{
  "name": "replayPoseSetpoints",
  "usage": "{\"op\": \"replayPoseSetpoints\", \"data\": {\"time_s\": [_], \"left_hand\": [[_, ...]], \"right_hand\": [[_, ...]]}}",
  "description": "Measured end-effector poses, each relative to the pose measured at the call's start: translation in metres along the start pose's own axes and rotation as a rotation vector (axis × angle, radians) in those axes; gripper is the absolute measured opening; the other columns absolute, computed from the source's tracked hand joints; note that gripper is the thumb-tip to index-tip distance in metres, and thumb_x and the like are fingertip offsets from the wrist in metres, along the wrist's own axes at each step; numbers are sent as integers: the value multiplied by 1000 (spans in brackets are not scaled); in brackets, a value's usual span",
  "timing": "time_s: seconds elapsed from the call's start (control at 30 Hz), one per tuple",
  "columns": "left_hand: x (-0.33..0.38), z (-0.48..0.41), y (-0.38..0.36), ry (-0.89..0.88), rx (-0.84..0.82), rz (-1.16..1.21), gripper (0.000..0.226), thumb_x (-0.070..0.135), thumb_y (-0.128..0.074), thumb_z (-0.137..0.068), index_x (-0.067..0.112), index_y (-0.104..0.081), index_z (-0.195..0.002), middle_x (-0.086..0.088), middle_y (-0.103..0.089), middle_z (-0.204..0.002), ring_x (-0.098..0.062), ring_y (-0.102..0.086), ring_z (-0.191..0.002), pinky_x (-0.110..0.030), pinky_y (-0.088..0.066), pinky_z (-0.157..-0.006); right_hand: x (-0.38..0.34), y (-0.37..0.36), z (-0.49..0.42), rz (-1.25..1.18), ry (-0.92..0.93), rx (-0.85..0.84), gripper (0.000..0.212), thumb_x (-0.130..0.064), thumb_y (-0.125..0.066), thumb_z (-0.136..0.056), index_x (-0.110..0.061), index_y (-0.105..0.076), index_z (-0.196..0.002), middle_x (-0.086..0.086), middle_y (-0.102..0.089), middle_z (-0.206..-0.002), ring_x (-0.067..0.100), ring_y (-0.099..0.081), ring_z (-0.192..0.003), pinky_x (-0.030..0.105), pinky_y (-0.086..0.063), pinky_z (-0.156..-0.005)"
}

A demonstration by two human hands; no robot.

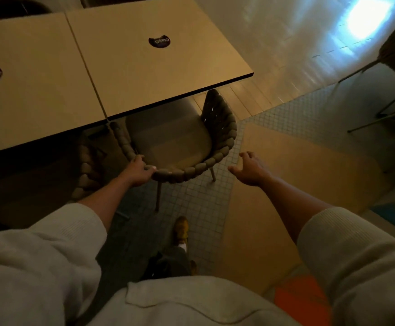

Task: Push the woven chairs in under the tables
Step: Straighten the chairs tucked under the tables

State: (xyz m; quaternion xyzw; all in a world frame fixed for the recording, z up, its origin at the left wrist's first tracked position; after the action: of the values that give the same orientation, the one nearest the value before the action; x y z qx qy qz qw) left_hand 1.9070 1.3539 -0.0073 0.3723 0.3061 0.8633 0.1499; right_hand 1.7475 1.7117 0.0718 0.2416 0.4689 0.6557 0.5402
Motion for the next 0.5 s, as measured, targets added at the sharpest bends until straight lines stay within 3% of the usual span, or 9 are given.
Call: {"op": "replayPoseSetpoints", "data": {"time_s": [0.13, 0.27, 0.5], "left_hand": [[-19, -34, 7, 164, 162, 151, 81, 39, -65, -97, 9, -23, -159, -21, -27, -164, -40, -32, -148, -45, -32, -121], [-38, -69, 13, 335, 274, 310, 86, 35, -63, -100, 8, -11, -163, -24, -20, -166, -41, -26, -151, -44, -28, -120], [-54, -115, 16, 539, 354, 462, 91, 35, -62, -101, 3, -4, -163, -24, -17, -167, -42, -25, -152, -45, -26, -122]], "right_hand": [[3, 6, -46, 18, 34, -34, 85, -64, -53, -99, -10, -29, -160, 14, -27, -167, 34, -36, -149, 50, -40, -117], [-2, 15, -95, 22, 49, -51, 81, -60, -55, -100, -12, -29, -160, 13, -31, -164, 33, -40, -146, 48, -43, -113], [-8, 22, -186, 0, 69, -98, 77, -55, -60, -99, -13, -34, -157, 15, -40, -156, 36, -47, -138, 47, -46, -106]]}}
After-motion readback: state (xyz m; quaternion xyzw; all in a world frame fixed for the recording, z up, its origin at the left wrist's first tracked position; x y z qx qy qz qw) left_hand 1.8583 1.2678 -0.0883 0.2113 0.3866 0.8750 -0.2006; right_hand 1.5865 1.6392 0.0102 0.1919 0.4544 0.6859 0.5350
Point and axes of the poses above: each hand's wrist, its own z-axis away from the middle knuckle, its own y-axis out of the back of the hand, x = y × z, the point moved 7 cm from there along -z, towards the middle knuckle
